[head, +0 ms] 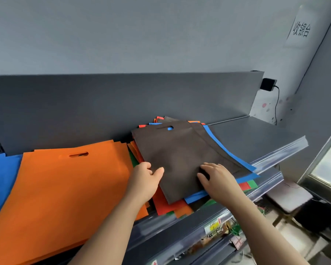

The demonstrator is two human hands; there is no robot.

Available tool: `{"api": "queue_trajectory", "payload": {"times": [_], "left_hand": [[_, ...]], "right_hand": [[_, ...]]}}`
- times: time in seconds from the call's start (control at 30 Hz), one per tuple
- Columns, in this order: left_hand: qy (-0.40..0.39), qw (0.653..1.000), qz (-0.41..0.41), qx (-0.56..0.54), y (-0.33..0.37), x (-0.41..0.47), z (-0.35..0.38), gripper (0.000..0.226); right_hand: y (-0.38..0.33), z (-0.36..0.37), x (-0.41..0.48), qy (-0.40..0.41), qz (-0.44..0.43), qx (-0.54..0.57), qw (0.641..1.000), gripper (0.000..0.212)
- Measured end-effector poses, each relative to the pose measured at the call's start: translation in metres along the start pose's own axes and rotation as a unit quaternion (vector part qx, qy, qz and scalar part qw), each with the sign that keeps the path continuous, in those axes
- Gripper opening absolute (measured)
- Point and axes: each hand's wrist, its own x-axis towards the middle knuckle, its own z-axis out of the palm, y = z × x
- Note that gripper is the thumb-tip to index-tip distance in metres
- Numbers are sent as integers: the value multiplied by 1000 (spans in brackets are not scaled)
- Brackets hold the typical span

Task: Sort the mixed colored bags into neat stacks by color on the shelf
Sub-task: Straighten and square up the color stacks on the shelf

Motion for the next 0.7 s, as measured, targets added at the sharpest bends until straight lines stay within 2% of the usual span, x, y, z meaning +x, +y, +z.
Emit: {"api": "queue_trajectory", "payload": {"times": [0.1, 0.2, 0.3, 0.4, 0.5, 0.6, 0.7], "left_hand": [[54, 995, -47, -68, -1, 2, 7, 65], [67, 991, -64, -102, -8, 4, 9, 51], [60, 988, -73, -122, -9, 3, 14, 40], [84, 986, -70, -129, -7, 3, 16, 35], [116, 985, -61, -117, -5, 3, 15, 39], [138, 984, -46, -102, -3, 1, 11, 35], [147, 983, -31, -101, -4, -3, 7, 35]], "right_hand": [[5, -2, -1, -1, -67, 63, 996, 33], [26, -8, 8, 25, -11, 89, 996, 29], [46, -10, 15, 13, 62, 19, 998, 30], [46, -5, 14, -1, 17, 1, 1000, 28], [41, -7, 7, -6, -30, 65, 997, 35], [43, -11, 4, -5, 6, 127, 992, 43], [47, -11, 7, -11, 43, 108, 993, 37]]}}
